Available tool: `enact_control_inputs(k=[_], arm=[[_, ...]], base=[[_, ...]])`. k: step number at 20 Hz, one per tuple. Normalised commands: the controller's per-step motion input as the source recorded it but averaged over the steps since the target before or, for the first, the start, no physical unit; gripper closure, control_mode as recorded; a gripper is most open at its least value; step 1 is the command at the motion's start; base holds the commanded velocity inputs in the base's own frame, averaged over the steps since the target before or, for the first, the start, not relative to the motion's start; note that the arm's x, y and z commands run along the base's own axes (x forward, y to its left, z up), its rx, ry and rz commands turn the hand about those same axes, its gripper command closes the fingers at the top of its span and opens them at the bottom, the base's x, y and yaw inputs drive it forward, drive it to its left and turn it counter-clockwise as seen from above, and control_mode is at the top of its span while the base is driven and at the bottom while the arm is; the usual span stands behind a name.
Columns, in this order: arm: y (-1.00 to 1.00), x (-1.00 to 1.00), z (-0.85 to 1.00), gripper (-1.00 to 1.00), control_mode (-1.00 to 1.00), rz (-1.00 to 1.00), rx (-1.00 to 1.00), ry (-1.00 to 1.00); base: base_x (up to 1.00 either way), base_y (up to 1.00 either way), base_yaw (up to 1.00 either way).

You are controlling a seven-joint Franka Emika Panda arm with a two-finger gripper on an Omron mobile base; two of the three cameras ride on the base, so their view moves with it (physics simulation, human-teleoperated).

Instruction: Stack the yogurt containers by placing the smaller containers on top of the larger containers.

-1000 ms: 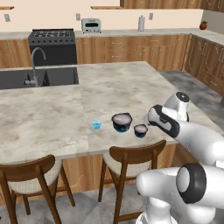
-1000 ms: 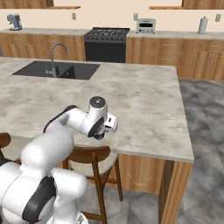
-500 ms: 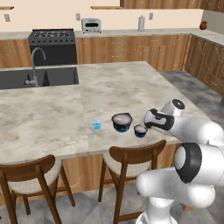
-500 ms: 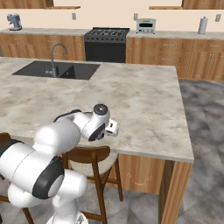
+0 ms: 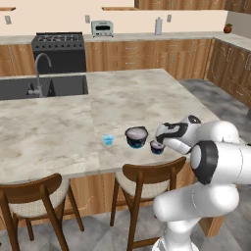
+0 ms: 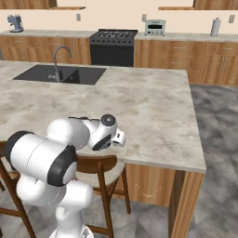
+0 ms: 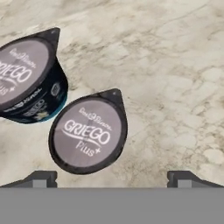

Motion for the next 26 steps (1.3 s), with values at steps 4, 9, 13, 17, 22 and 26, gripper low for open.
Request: enact_control_inputs(k=[4, 9, 13, 17, 22, 26], arm=[[0.05, 0.08, -0.06, -1.00, -1.00, 0.00, 0.00, 0.00], [0.00, 0.04, -0.03, -1.00, -1.00, 0.00, 0.00, 0.00], [0.00, 0.16, -0.12, -1.00, -1.00, 0.00, 0.01, 0.00], [0.00, 0.17, -0.21, -1.00, -1.00, 0.00, 0.02, 0.00], [0.00, 0.01, -0.05, -1.00, -1.00, 0.00, 0.00, 0.00], [0.07, 0.11, -0.02, -1.00, -1.00, 0.00, 0.00, 0.00]], base=[[0.00, 0.00, 0.00], [0.00, 0.00, 0.00], [0.00, 0.00, 0.00], [0.00, 0.00, 0.00], [0.00, 0.00, 0.00], [0.00, 0.00, 0.00]])
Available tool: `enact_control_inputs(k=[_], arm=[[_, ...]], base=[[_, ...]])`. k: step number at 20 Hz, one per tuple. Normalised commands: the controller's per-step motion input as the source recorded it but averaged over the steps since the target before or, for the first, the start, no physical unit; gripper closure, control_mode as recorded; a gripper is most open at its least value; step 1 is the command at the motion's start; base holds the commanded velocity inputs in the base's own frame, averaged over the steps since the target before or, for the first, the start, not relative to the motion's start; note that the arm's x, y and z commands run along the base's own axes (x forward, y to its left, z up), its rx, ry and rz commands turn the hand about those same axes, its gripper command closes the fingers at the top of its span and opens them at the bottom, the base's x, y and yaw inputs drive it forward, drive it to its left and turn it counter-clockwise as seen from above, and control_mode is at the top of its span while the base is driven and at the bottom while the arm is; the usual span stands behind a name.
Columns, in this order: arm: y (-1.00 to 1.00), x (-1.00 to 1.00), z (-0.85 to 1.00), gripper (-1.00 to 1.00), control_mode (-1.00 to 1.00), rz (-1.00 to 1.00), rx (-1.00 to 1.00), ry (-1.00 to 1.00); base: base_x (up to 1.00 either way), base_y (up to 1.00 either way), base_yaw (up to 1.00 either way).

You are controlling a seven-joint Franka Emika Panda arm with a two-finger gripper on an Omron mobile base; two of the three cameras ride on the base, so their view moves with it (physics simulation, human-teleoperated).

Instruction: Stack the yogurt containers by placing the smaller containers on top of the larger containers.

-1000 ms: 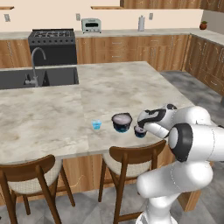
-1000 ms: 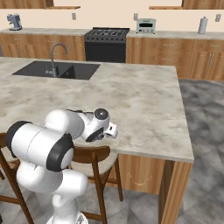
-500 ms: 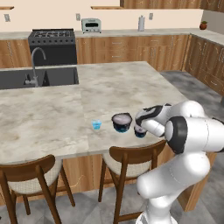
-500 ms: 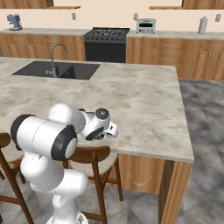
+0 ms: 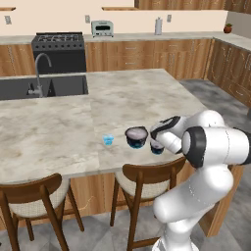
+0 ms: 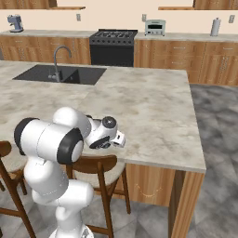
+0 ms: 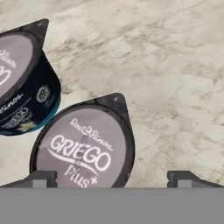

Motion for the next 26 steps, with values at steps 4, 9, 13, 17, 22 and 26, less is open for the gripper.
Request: enact_control_inputs(k=[4, 9, 13, 17, 22, 26], arm=[[0.13, 0.24, -0.05, -1.00, -1.00, -0.02, 0.00, 0.00], [-0.02, 0.19, -0.09, -1.00, -1.00, -0.04, 0.00, -0.01], [-0.01, 0.05, -0.04, -1.00, -1.00, -0.06, 0.01, 0.00], [-0.04, 0.00, 0.00, -1.00, -1.00, 0.00, 0.03, -0.01], [-0.15, -0.01, 0.00, -1.00, -1.00, -0.02, 0.09, -0.03], [0.00, 0.00, -0.11, -1.00, -1.00, 0.00, 0.02, 0.01]], base=[[0.00, 0.00, 0.00], [0.00, 0.00, 0.00], [0.00, 0.00, 0.00], [0.00, 0.00, 0.00], [0.00, 0.00, 0.00], [0.00, 0.00, 0.00]])
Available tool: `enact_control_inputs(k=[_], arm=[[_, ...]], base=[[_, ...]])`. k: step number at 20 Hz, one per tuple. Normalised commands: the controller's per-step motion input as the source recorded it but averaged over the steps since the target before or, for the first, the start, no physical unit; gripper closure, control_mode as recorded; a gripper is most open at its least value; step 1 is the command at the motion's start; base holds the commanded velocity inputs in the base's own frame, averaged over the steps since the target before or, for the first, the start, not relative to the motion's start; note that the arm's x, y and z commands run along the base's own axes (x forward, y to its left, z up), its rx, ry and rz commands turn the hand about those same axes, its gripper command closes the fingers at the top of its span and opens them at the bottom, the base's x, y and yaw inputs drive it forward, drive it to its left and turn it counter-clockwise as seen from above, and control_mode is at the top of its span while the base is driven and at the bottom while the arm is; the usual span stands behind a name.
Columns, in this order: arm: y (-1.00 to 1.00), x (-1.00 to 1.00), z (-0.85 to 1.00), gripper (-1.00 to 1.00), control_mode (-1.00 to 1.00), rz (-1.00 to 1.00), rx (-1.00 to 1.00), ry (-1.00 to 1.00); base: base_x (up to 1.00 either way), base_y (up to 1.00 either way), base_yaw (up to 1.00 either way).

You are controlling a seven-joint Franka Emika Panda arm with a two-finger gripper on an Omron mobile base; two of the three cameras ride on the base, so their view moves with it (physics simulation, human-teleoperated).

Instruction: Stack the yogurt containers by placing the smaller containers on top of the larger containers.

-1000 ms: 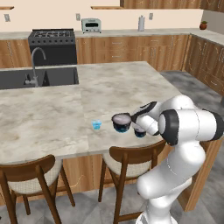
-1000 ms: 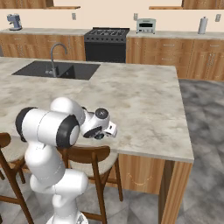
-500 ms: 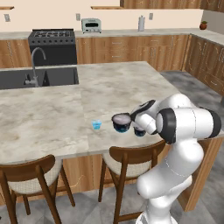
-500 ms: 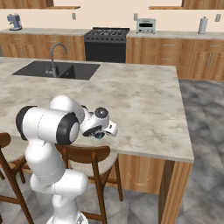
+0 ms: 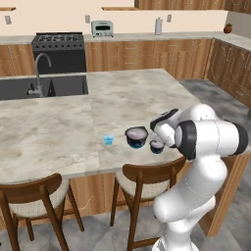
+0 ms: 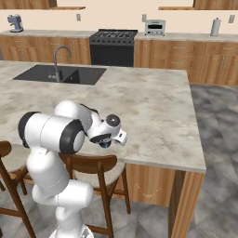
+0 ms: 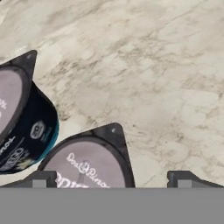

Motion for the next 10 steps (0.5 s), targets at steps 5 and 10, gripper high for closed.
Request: enact_control_inputs(k=[5, 10], arm=[[0.01, 0.08, -0.29, -1.00, -1.00, -0.01, 0.04, 0.01], [0.03, 0.05, -0.27, -1.00, -1.00, -0.01, 0.02, 0.00]], base=[[0.00, 0.00, 0.00], [0.00, 0.00, 0.00]])
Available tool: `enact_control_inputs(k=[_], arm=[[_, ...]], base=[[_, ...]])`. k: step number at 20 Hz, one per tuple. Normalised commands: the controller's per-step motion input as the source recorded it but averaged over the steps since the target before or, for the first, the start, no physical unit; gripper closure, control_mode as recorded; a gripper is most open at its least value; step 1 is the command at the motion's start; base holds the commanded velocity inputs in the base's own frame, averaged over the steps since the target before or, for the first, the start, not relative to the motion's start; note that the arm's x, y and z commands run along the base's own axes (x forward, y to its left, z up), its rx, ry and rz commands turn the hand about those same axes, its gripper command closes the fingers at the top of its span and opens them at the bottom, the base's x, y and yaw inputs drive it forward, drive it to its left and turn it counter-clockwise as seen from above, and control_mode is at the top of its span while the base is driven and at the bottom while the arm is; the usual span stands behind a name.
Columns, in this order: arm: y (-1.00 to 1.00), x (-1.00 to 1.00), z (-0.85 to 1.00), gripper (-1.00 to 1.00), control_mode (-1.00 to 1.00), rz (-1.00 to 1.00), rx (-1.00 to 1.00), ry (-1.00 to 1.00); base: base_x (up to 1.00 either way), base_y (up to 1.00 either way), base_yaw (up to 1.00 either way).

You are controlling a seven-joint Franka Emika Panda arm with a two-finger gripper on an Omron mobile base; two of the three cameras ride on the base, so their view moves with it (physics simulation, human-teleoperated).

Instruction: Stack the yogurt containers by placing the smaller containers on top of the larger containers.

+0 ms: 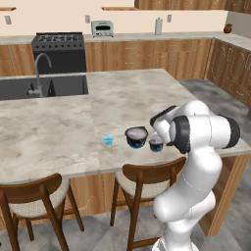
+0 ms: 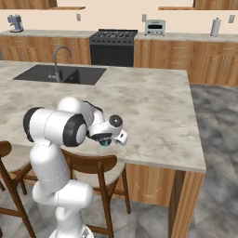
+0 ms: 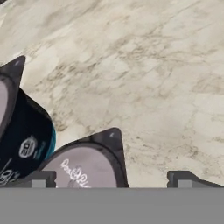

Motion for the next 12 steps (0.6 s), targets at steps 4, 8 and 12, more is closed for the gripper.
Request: enact_control_inputs(k=[4, 8, 12], arm=[[0.02, 0.00, -0.03, 1.00, -1.00, 0.00, 0.00, 0.00], [0.00, 0.00, 0.01, 1.00, -1.00, 0.00, 0.00, 0.00], [0.00, 0.00, 0.27, 1.00, -1.00, -0.07, 0.00, 0.00]], base=[[0.00, 0.00, 0.00], [0.00, 0.00, 0.00], [0.00, 0.00, 0.00]])
